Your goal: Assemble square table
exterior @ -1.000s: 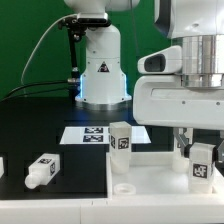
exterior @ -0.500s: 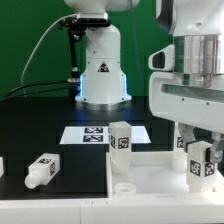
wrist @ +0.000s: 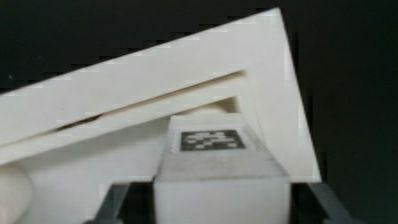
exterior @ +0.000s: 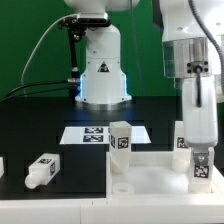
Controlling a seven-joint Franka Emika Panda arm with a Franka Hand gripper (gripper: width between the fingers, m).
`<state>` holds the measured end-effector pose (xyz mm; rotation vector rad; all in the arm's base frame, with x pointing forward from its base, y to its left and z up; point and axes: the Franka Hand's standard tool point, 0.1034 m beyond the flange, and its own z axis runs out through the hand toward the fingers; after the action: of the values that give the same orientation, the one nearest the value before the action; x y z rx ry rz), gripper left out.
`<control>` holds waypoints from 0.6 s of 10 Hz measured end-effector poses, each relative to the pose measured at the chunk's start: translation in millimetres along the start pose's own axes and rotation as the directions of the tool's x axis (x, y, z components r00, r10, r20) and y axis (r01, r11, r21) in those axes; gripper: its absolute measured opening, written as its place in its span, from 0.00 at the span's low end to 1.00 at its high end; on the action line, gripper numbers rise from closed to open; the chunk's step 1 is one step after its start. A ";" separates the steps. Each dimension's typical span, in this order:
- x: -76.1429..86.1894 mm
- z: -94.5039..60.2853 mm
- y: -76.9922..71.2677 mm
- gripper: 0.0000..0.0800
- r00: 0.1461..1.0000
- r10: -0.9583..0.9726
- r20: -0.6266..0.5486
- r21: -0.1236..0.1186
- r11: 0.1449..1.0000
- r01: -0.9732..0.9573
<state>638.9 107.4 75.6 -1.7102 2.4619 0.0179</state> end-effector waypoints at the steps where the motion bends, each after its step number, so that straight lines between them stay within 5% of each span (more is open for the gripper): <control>1: 0.9 -0.2 -0.1 0.36 0.999 0.044 -0.006 0.001 0.999 -0.044; 3: 2.6 -0.3 -0.2 0.36 0.999 0.045 -0.024 0.004 0.999 -0.045; 4: 2.5 -0.2 -0.1 0.42 0.999 0.045 -0.024 0.004 0.999 -0.045; 5: 2.4 -0.3 -0.1 0.64 0.999 0.044 -0.024 0.004 0.999 -0.044; 6: 1.6 -5.4 -2.9 0.64 0.999 0.034 -0.018 0.012 0.999 -0.034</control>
Offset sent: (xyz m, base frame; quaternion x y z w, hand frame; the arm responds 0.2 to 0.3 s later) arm 0.0000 0.0000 0.0000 0.0000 0.0000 0.0000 1.0000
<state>640.4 104.4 81.0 -1.6712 2.4985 -0.0082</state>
